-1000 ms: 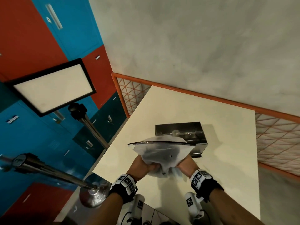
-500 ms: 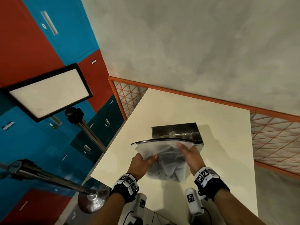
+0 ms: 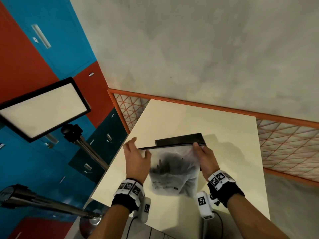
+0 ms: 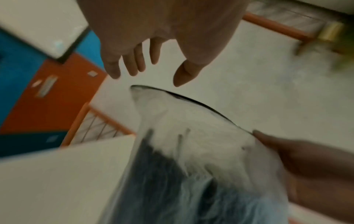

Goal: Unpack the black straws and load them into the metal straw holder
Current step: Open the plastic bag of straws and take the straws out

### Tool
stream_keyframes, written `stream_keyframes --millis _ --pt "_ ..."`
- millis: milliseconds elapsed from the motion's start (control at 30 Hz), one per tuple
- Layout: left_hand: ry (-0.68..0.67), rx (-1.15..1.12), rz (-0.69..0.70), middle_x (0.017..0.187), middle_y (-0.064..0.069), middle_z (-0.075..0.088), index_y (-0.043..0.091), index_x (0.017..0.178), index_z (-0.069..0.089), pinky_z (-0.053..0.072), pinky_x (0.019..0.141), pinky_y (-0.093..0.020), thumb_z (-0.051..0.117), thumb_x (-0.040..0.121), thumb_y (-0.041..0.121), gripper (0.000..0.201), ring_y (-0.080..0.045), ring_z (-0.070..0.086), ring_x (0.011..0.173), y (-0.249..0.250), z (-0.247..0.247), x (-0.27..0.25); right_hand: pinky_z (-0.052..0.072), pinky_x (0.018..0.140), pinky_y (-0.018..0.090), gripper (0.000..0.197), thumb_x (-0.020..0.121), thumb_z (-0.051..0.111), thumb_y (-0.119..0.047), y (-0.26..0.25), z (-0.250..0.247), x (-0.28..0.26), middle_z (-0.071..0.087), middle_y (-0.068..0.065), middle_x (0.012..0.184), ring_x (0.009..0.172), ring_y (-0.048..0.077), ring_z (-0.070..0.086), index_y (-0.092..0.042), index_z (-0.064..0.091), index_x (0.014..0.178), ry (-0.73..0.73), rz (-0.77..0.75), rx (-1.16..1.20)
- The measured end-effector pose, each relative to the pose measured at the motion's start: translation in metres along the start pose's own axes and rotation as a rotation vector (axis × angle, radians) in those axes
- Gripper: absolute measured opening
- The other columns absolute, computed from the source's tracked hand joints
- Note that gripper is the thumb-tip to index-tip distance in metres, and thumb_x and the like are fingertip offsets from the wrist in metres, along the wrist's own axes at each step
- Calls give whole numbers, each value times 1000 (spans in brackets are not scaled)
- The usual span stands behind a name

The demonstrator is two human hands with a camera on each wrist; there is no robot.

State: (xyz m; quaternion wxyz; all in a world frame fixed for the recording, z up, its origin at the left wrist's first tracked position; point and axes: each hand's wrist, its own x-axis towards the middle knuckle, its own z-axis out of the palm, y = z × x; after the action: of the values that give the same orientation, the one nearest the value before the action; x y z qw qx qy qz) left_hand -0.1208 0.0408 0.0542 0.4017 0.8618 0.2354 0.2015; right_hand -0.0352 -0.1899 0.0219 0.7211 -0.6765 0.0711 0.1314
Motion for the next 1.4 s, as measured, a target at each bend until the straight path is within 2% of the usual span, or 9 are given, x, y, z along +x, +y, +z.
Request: stream_keyframes --millis 67,167,333,433,533,733,967,1167,1400 --pt "-55 156 222 146 -3 34 17 142 44 32 115 -27 67 91 14 57 -15 38 132 21 7 -3 47 80 40 51 89 59 -57 3 0 3 65 6 84 82 22 60 -7 68 90 10 27 -52" --pt "-240 230 488 135 -5 47 17 136 48 41 112 -44 61 90 11 48 -23 43 124 47 34 -13 49 98 44 71 74 56 -78 6 2 5 74 0 107 103 22 68 -20 71 111 4 118 -22" --pt "-345 258 662 117 -8 60 12 127 59 47 97 -47 46 99 16 31 -25 52 105 70 78 -20 52 99 47 88 66 52 -88 2 5 0 74 5 110 103 23 69 -18 69 118 63 138 20" --pt "-375 307 657 110 -4 59 18 121 59 48 85 -44 31 103 30 36 -24 55 98 76 93 -22 52 98 48 83 69 45 -90 0 5 -5 75 3 104 101 20 69 -23 74 108 57 68 -76" --pt "-382 353 613 107 -1 55 22 116 60 46 77 -44 25 102 36 41 -22 53 96 78 98 -23 53 93 46 57 93 42 -66 0 5 -8 76 2 94 93 19 71 -21 76 95 99 20 -131" --pt "-393 316 570 105 4 55 22 104 61 45 75 -44 26 98 35 39 -18 55 93 80 100 -25 54 83 43 48 101 46 -45 4 5 -9 76 9 81 82 26 71 -12 75 82 137 25 -88" --pt "-350 220 544 100 5 57 21 99 62 44 71 -36 27 95 36 38 -15 57 79 79 97 -26 44 63 29 45 104 45 -32 0 11 -8 67 6 70 65 17 61 -6 69 76 165 -4 -72" --pt "-348 190 489 100 4 57 20 101 62 51 74 -42 47 101 25 16 -15 57 85 72 100 -20 44 69 34 53 103 41 -43 7 12 -1 70 10 77 70 21 61 -7 71 80 184 -55 -231" --pt "-434 136 461 102 2 57 19 111 68 50 86 -42 52 102 26 19 -15 55 94 74 99 -13 51 81 37 54 105 34 -46 2 11 -2 72 7 88 84 20 66 -10 72 91 153 -73 -331"
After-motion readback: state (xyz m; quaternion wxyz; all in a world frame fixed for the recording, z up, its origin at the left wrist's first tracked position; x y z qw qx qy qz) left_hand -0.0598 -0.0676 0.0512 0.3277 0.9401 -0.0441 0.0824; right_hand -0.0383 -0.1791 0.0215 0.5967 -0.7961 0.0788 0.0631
